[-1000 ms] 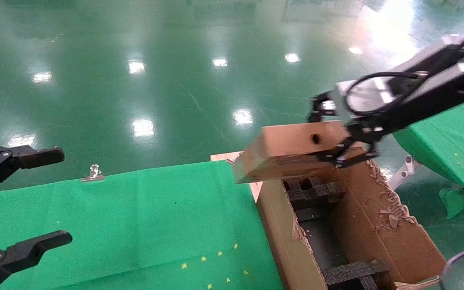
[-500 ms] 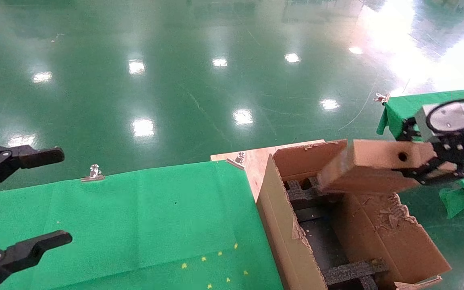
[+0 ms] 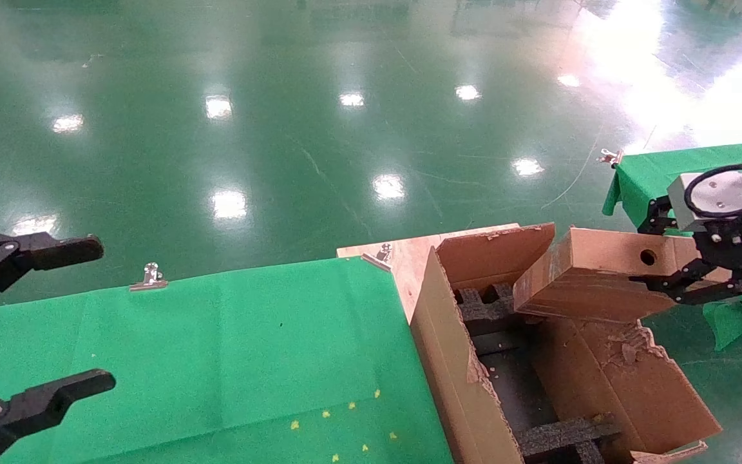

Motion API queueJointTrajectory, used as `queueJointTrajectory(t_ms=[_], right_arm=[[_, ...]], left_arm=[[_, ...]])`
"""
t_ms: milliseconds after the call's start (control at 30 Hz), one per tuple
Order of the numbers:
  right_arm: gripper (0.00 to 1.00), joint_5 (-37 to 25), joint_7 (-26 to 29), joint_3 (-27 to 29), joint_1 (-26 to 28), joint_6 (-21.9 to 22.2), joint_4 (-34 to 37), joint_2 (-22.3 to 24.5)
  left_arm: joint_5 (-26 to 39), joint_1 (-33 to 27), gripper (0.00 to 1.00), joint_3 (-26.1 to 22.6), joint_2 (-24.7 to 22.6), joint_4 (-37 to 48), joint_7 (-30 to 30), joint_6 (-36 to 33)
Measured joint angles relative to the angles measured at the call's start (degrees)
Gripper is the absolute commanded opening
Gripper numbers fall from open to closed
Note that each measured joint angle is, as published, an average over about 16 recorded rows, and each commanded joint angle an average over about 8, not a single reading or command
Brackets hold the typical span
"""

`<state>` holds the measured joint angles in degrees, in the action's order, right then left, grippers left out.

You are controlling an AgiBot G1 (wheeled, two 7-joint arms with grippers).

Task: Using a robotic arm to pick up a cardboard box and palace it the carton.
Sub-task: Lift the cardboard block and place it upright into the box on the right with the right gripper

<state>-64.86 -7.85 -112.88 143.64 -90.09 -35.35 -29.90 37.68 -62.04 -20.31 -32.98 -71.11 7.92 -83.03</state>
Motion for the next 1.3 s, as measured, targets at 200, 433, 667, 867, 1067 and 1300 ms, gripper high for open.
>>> queueJointTrajectory(t_ms=[200,433,667,867,1067,1300], right_arm=[[0.00,3.1,8.8,-0.5,-3.1,1.7,1.9,1.0],[0.00,6.0,22.6,-1.4,-6.9,5.2,3.6,2.7],[0.00,6.8,33.6,-2.4,-9.1,8.8,4.2,4.5],[0.00,7.2,37.6,-2.8,-9.8,10.1,4.3,5.3],[0.00,7.6,39.6,-3.0,-10.8,11.2,4.8,5.2],[0.00,7.8,43.8,-3.6,-13.4,14.7,4.8,4.5]], left_arm=[[0.0,0.0,1.00,0.0,0.0,0.0,0.0,0.0],[0.0,0.0,1.00,0.0,0.0,0.0,0.0,0.0],[0.0,0.0,1.00,0.0,0.0,0.0,0.0,0.0],[0.0,0.0,1.00,0.0,0.0,0.0,0.0,0.0],[0.0,0.0,1.00,0.0,0.0,0.0,0.0,0.0],[0.0,0.0,1.00,0.0,0.0,0.0,0.0,0.0]])
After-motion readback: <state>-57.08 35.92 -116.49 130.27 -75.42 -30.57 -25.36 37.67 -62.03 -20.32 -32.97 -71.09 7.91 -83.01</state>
